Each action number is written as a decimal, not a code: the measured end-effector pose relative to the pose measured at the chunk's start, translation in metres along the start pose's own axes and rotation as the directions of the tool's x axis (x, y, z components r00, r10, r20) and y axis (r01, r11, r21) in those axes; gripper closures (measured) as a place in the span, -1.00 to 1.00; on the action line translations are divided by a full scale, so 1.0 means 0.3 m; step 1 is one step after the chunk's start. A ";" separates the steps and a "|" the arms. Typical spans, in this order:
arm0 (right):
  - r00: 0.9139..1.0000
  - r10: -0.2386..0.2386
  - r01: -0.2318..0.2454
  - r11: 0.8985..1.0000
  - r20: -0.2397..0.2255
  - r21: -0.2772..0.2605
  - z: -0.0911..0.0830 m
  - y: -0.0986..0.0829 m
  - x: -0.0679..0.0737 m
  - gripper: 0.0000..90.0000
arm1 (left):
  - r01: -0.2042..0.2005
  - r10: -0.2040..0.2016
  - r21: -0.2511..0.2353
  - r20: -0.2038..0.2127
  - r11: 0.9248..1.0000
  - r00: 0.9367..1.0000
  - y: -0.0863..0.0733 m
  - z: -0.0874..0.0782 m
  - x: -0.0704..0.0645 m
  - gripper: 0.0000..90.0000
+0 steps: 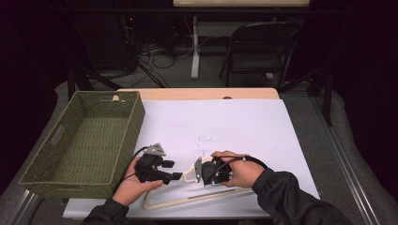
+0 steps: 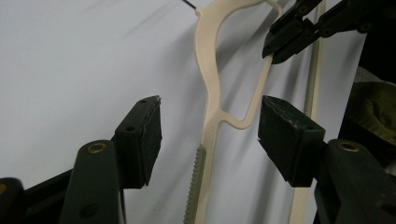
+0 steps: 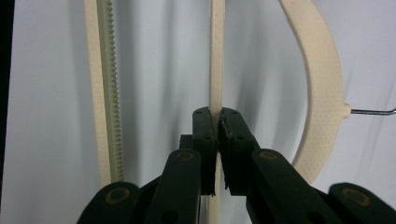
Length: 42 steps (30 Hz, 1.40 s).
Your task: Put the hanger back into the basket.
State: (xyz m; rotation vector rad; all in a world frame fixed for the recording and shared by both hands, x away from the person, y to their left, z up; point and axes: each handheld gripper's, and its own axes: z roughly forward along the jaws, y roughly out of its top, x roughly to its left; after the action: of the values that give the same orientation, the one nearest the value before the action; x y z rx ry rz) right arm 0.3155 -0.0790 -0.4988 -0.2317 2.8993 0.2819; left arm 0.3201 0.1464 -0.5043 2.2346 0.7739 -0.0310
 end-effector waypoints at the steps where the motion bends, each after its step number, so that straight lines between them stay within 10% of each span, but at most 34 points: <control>1: 1.000 -0.010 0.010 1.000 -0.004 0.005 -0.001 0.002 -0.003 0.90 | -0.004 0.004 0.014 0.016 1.000 1.000 0.002 0.010 0.002 -0.13; 25: 0.999 -0.023 0.024 1.000 0.022 -0.021 -0.005 0.017 -0.007 0.90 | -0.034 0.020 0.176 0.080 0.984 0.997 0.022 0.143 -0.012 -0.02; 42: 1.000 0.000 0.000 1.000 -0.002 -0.016 0.012 0.024 -0.010 0.89 | -0.062 0.051 0.171 0.068 0.983 0.996 0.020 0.143 -0.019 0.17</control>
State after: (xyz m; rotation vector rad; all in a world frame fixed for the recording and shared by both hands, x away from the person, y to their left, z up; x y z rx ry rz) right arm 0.3177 -0.0708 -0.5003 -0.2345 2.9001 0.3059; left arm 0.3274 0.1116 -0.5295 2.4066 0.6953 -0.1459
